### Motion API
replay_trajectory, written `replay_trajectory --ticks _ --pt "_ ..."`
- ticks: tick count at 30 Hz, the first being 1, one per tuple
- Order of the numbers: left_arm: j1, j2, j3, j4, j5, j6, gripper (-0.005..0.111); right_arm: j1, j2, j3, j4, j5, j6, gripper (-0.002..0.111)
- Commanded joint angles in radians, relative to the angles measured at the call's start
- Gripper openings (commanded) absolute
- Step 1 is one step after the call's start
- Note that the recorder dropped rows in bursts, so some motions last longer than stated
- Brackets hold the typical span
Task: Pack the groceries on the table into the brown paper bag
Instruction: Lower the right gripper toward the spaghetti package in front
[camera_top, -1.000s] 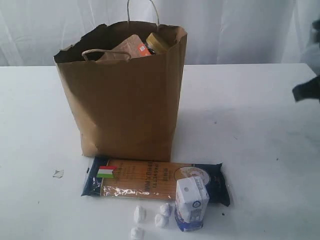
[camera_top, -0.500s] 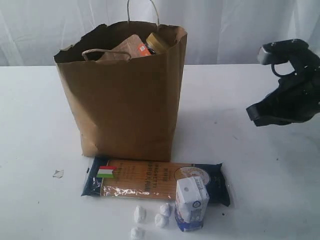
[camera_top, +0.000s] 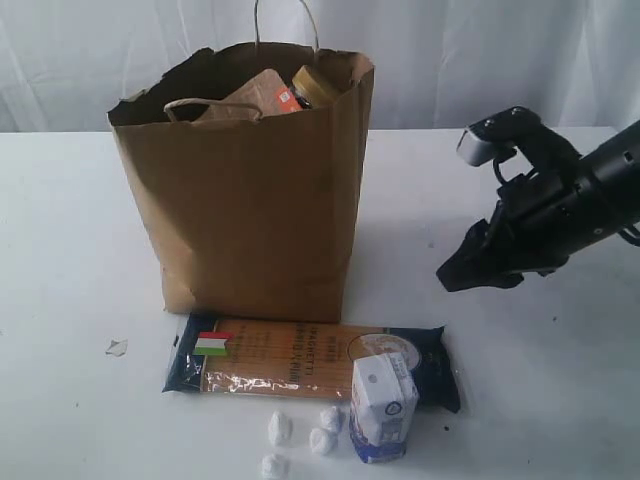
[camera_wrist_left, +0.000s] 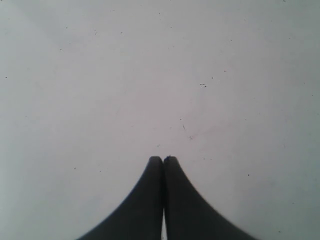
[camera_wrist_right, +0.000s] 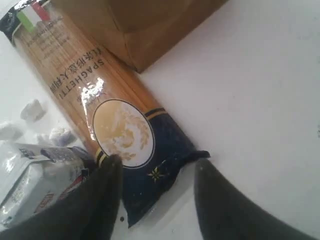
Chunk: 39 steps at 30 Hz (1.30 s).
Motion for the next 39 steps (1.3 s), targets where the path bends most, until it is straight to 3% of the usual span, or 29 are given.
replay_trajectory --ticks 1,8,13,23,27,34,39 --pt "-0.01 -0.004 0.004 -0.002 0.003 -0.002 0.0 0.057 0.002 0.005 0.01 -0.085 -0.05 0.051" --pt "-0.01 -0.004 0.004 -0.002 0.003 -0.002 0.0 0.114 0.023 0.059 0.018 -0.203 -0.016 0.04" --pt "-0.01 -0.004 0.004 -0.002 0.003 -0.002 0.0 0.204 0.07 0.11 0.137 -0.167 -0.036 0.04" --pt "-0.01 -0.004 0.004 -0.002 0.003 -0.002 0.0 0.374 0.101 0.169 0.13 -0.158 -0.069 0.04" --pt "-0.01 -0.004 0.004 -0.002 0.003 -0.002 0.0 0.404 0.101 0.174 0.126 -0.188 -0.071 0.04" --pt "-0.01 -0.004 0.004 -0.002 0.003 -0.002 0.0 0.404 0.096 0.174 0.126 -0.399 -0.071 0.04" --pt "-0.01 -0.004 0.004 -0.002 0.003 -0.002 0.0 0.425 0.09 0.165 0.11 -0.349 -0.076 0.04"
